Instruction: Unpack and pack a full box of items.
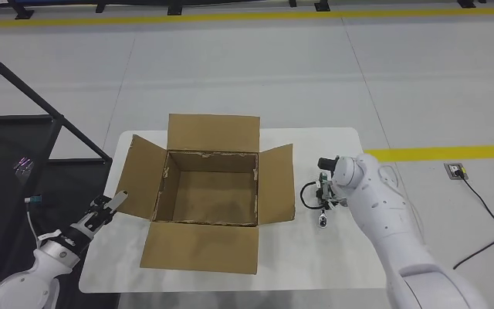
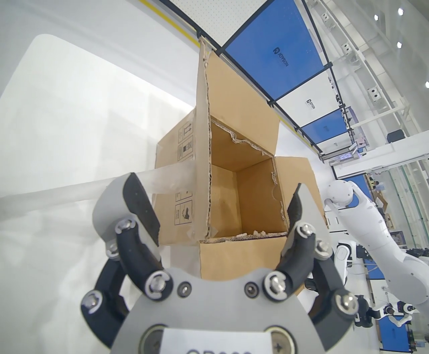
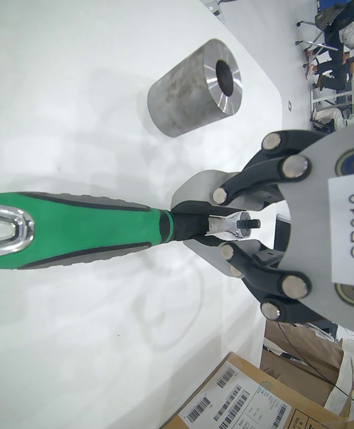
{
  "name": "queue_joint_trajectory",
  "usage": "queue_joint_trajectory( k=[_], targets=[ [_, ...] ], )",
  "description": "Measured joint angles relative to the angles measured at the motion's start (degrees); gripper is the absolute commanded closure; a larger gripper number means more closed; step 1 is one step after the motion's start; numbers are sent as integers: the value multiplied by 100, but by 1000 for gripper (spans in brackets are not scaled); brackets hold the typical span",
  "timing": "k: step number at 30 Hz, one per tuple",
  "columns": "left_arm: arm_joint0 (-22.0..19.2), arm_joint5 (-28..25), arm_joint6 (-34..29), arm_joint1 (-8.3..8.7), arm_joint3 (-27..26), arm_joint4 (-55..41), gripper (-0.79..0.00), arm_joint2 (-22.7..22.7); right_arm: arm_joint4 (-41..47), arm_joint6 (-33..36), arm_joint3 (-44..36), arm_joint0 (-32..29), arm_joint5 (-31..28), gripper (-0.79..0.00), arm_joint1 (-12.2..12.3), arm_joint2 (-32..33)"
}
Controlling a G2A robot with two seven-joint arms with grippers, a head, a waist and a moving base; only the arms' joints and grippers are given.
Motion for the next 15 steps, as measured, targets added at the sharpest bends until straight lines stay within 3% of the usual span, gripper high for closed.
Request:
queue_joint_trajectory(
  k=[8,9,11,13,15],
  targets=[
    [13,0,19,9,-15,-27,-785,14,141,-209,284,170,-44,-314,-11,-20],
    [19,-23,32,9,-17,-42,-785,12,187,-276,276,183,-55,-360,1,12],
    [41,-76,52,9,-20,-71,-785,2,336,-462,198,195,-127,-674,48,128],
    [60,-122,59,10,-22,-98,-785,-3,517,-640,47,161,-248,-785,105,274],
    [82,-169,49,12,-23,-137,-785,-6,769,-821,-244,51,-452,-785,187,483]
  ],
)
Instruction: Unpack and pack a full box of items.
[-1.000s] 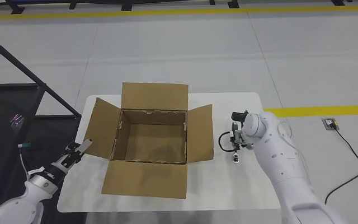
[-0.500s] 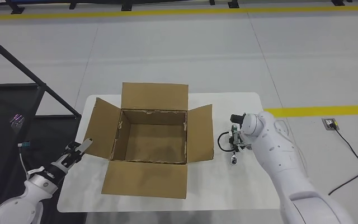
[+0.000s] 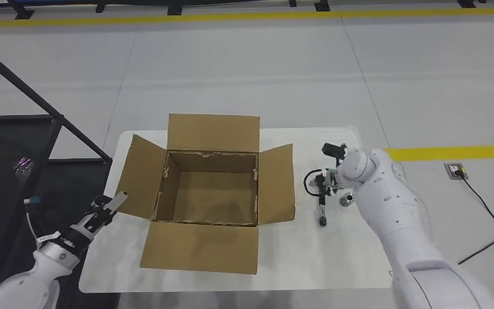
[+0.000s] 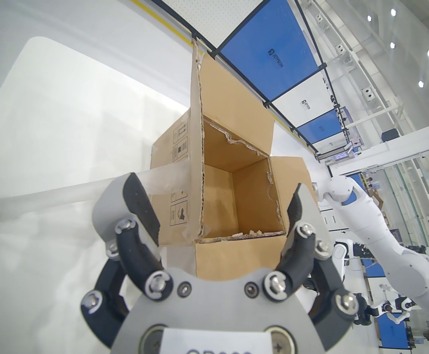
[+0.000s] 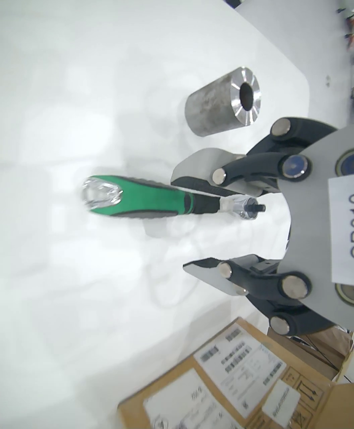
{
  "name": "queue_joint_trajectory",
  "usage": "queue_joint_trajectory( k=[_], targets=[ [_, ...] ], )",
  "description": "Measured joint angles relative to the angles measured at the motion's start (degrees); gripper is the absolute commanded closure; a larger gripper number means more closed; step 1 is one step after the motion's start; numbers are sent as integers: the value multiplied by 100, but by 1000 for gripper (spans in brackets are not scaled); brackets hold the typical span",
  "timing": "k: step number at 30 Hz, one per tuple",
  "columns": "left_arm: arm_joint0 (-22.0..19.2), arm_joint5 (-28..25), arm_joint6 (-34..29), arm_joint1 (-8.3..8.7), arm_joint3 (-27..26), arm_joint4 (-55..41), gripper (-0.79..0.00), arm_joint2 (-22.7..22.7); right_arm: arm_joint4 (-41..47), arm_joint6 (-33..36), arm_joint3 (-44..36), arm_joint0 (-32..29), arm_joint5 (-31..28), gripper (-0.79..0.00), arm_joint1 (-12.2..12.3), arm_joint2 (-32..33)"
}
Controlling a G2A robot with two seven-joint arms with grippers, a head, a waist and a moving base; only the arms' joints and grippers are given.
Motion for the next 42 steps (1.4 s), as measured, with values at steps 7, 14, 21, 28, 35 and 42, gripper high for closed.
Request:
queue_joint_trajectory(
  k=[7,14,21,28,35,42],
  targets=[
    [48,-105,20,5,-19,-43,-785,-6,1163,-117,-1915,-1057,-916,-785,259,815],
    [75,-124,103,6,-10,-70,-785,1,2855,611,-3956,-2334,-1987,-785,415,1420],
    [99,-133,172,6,-42,-78,-785,1,4535,1425,-4451,-2699,-2599,-785,501,1491],
    [107,-142,184,8,-70,-56,-785,51,4164,1492,-4324,-2337,-1942,-785,511,787],
    [131,-183,193,12,-64,-75,-785,43,3645,1120,-4143,-1974,-1234,-785,467,63],
    [150,-212,191,16,-50,-90,-785,32,3470,700,-3829,-1660,-897,-785,416,-411]
  ],
)
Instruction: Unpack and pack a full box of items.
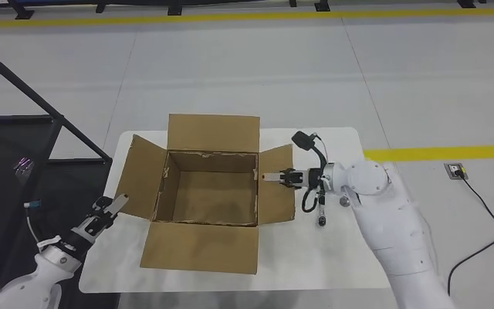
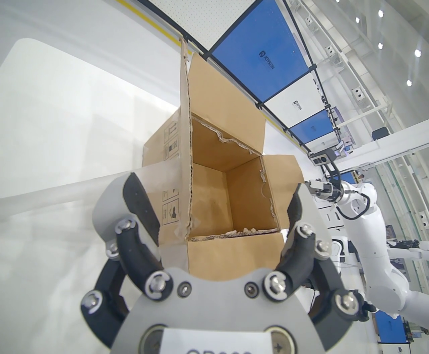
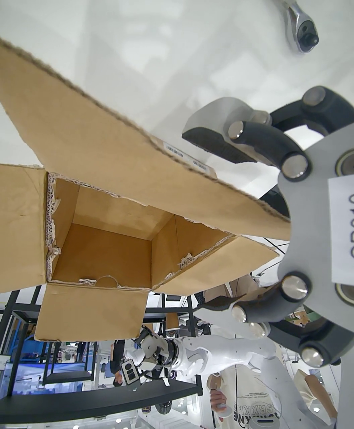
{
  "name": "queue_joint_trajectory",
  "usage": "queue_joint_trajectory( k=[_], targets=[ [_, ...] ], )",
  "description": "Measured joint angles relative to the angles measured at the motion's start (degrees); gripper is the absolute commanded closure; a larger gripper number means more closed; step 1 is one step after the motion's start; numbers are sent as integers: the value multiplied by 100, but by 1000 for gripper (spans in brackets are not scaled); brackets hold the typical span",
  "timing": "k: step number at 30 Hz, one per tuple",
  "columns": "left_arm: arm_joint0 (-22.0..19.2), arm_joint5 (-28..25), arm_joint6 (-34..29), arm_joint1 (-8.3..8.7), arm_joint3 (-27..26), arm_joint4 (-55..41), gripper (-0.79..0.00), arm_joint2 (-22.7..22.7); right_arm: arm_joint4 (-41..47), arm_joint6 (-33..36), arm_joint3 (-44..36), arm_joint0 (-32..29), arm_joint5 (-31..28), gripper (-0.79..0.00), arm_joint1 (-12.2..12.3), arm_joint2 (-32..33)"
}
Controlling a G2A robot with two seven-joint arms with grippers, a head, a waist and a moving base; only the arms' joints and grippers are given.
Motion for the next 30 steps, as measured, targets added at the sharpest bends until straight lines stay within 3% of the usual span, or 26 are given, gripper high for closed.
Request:
queue_joint_trajectory(
  k=[24,30],
  targets=[
    [37,-79,-40,17,17,-68,-785,-30,193,-946,1120,832,85,-785,-86,-575],
    [5,-89,-17,21,52,-133,-785,-43,-304,-1250,723,576,205,-785,84,-275]
  ],
)
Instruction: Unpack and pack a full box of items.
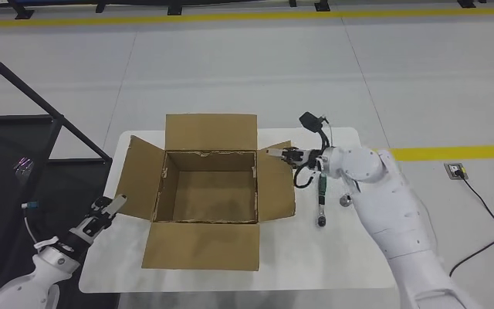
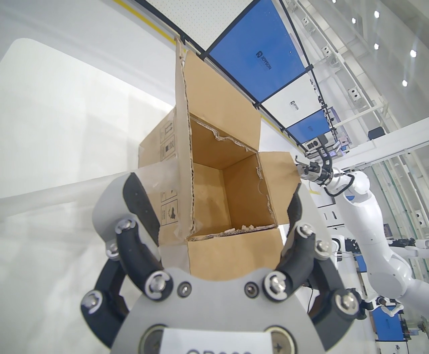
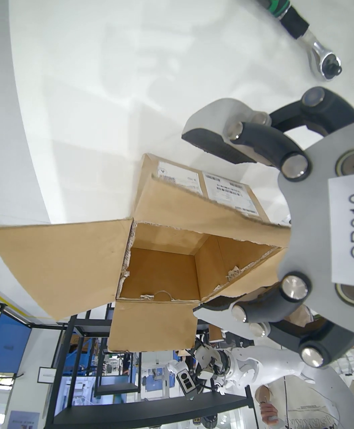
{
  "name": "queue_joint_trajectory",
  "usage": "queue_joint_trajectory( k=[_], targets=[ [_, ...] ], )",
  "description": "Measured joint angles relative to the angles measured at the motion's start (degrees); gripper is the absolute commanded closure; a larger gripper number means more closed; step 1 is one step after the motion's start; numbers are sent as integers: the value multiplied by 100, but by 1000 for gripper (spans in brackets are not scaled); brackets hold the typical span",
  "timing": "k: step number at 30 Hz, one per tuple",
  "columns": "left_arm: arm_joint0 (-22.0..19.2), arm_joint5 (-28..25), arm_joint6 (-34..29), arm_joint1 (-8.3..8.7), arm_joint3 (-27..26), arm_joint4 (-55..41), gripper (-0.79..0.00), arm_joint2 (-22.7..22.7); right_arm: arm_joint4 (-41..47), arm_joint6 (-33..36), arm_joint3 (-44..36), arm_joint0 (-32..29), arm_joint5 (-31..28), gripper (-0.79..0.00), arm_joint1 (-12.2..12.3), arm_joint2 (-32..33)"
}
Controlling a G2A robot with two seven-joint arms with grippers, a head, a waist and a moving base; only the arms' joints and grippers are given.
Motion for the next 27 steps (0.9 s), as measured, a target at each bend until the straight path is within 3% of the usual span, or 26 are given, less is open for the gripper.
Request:
queue_joint_trajectory(
  k=[4,10,18,23,27],
  targets=[
    [-39,-1,-4,4,26,-24,-785,11,-668,51,-730,-468,464,-785,196,370],
    [-138,22,-35,11,17,4,-785,88,-1916,368,-1641,-1075,1711,-785,384,584],
    [-207,18,-47,18,58,28,-785,155,-2227,927,-1620,-1276,1774,-785,537,893],
    [-220,40,-40,21,49,65,-785,201,-3042,1655,-1195,-977,1969,-785,536,347],
    [-212,51,-11,22,29,100,-785,212,-3139,1764,-808,-677,2131,-785,477,74]
  ],
)
